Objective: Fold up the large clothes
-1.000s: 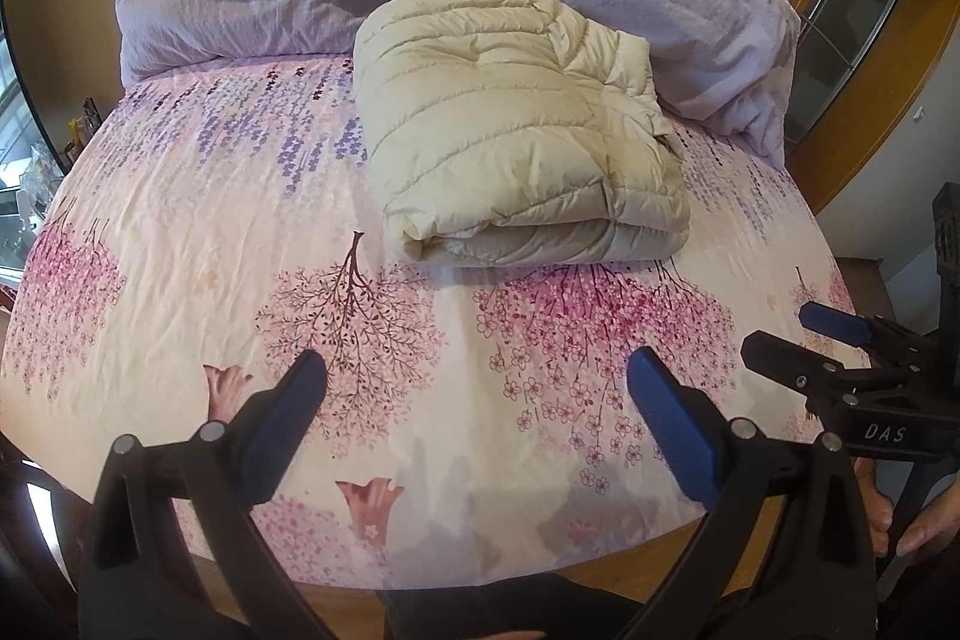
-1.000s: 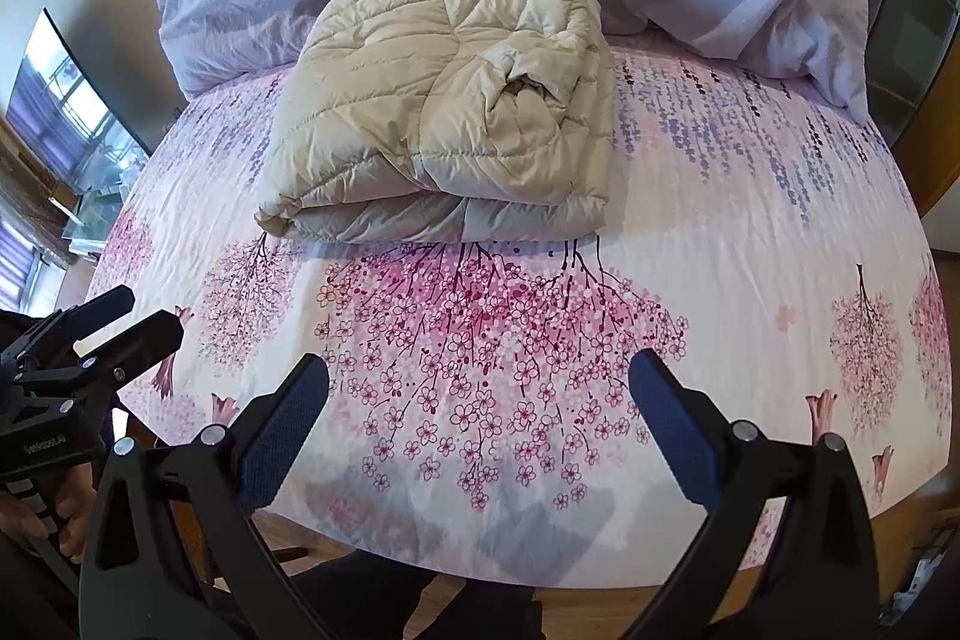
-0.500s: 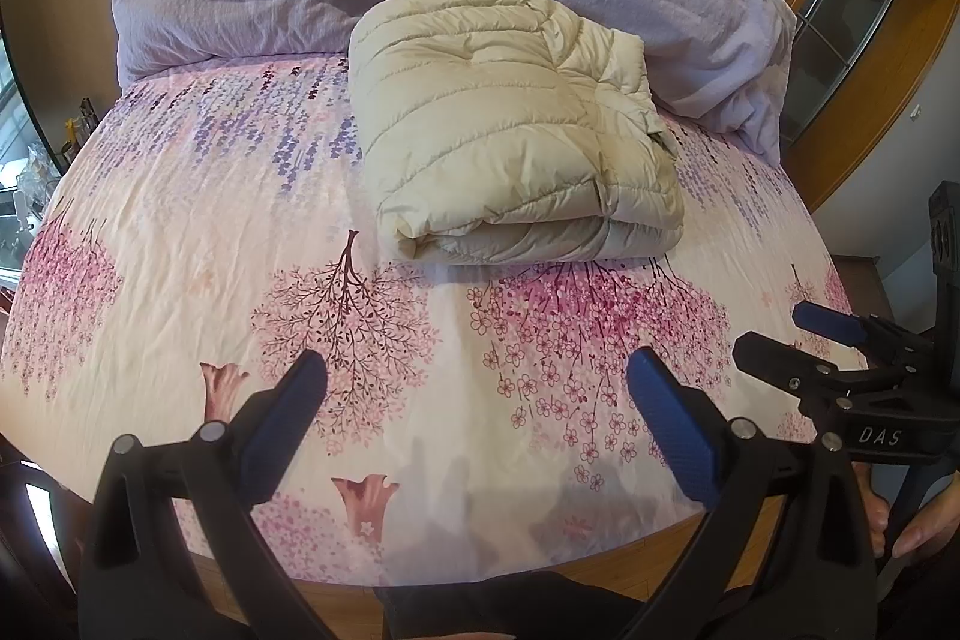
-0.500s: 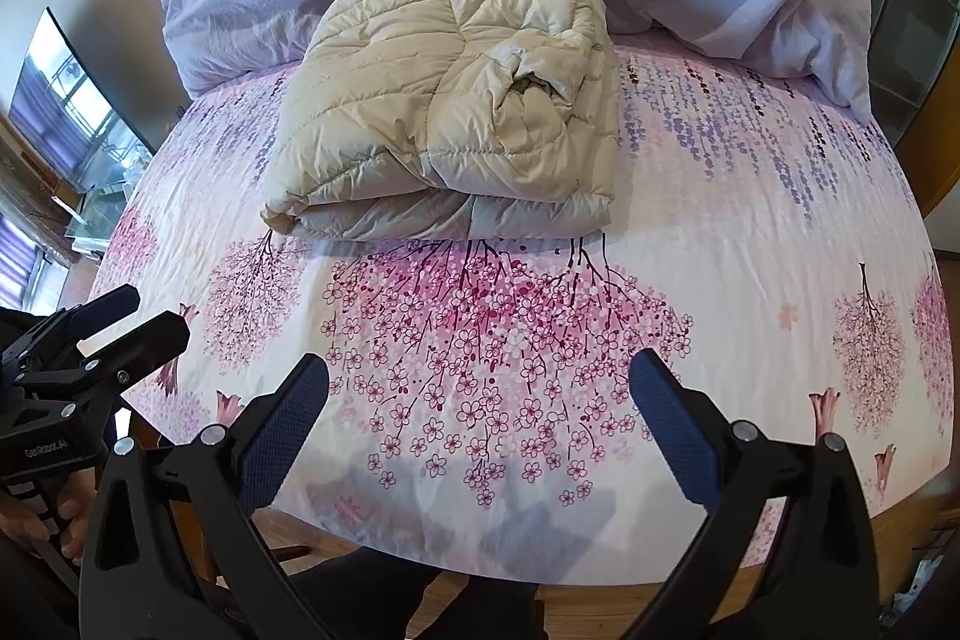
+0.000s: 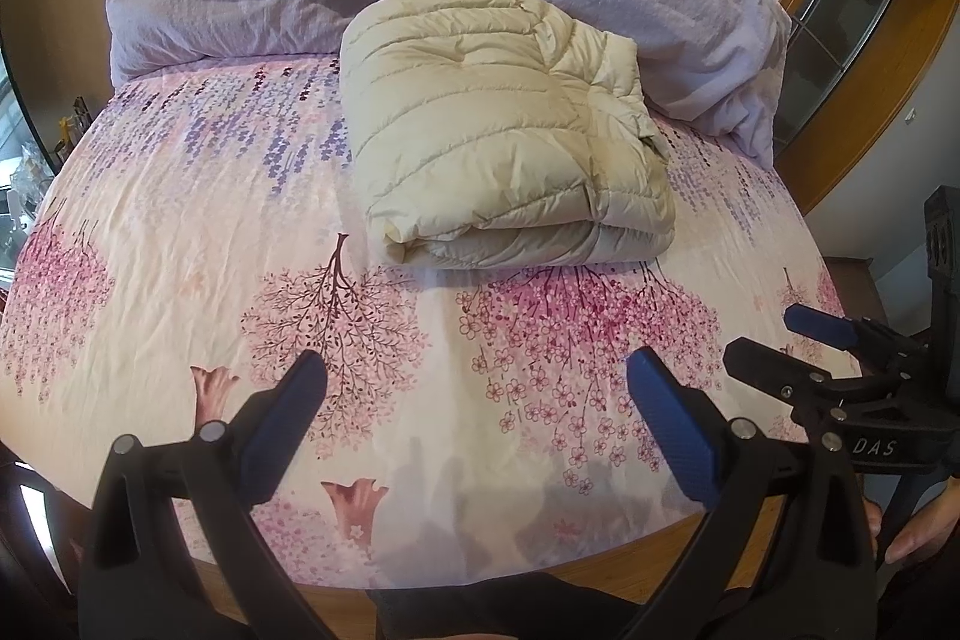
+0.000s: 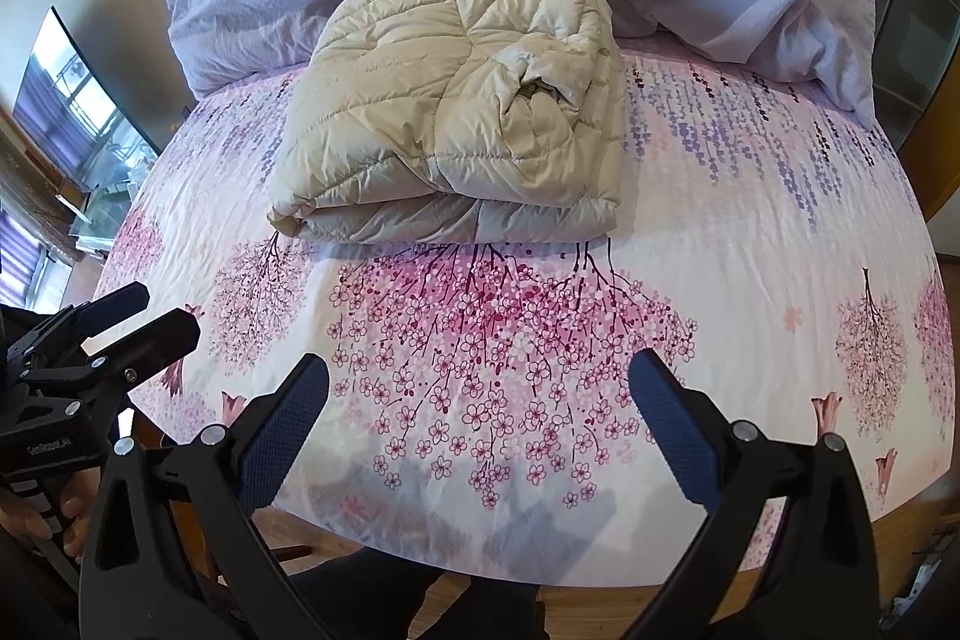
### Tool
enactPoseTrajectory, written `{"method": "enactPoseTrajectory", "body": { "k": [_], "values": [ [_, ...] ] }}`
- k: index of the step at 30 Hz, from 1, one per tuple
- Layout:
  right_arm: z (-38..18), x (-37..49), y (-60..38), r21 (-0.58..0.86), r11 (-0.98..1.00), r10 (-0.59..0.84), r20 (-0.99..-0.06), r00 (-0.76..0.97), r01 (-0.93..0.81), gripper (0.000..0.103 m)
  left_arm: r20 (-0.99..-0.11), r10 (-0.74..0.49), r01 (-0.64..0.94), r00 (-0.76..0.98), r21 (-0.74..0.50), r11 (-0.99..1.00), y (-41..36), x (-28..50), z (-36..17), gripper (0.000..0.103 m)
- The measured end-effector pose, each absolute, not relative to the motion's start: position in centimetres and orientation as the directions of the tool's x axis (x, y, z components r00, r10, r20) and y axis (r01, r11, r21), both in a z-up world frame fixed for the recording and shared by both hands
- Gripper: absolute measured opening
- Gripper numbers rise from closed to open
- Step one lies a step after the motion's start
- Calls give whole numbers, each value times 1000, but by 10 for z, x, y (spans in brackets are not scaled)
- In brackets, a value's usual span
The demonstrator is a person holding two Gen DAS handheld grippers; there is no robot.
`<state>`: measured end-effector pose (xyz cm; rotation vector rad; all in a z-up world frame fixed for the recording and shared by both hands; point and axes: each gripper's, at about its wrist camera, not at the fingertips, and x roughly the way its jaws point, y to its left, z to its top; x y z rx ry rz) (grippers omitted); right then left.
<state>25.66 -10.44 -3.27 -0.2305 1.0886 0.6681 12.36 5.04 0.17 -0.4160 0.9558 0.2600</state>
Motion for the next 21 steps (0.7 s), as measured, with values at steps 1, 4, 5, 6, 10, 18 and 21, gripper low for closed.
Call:
{"method": "enactPoseTrajectory", "body": {
  "k": [1, 4, 5, 6, 10, 18, 21],
  "values": [
    [-32, 257, -105, 145, 783, 388, -874, 293, -604, 102, -830, 31, -392, 557, -230, 891, 50, 124, 2, 100],
    [-32, 259, -106, 147, 783, 390, -873, 292, -605, 102, -827, 26, -388, 561, -235, 891, 50, 127, 3, 100],
    [-32, 259, -106, 148, 783, 390, -873, 292, -604, 102, -827, 25, -387, 562, -236, 891, 51, 127, 4, 100],
    [-32, 259, -106, 149, 783, 390, -873, 291, -604, 102, -826, 24, -387, 563, -237, 891, 51, 128, 4, 100],
    [-31, 260, -106, 148, 783, 390, -873, 292, -604, 102, -825, 21, -384, 565, -240, 892, 51, 129, 4, 100],
    [-31, 261, -106, 151, 783, 392, -873, 290, -604, 102, -825, 18, -381, 565, -242, 892, 51, 130, 4, 100],
    [-31, 263, -106, 152, 783, 391, -875, 287, -603, 102, -825, 18, -381, 565, -241, 893, 51, 131, 4, 100]
  ]
}}
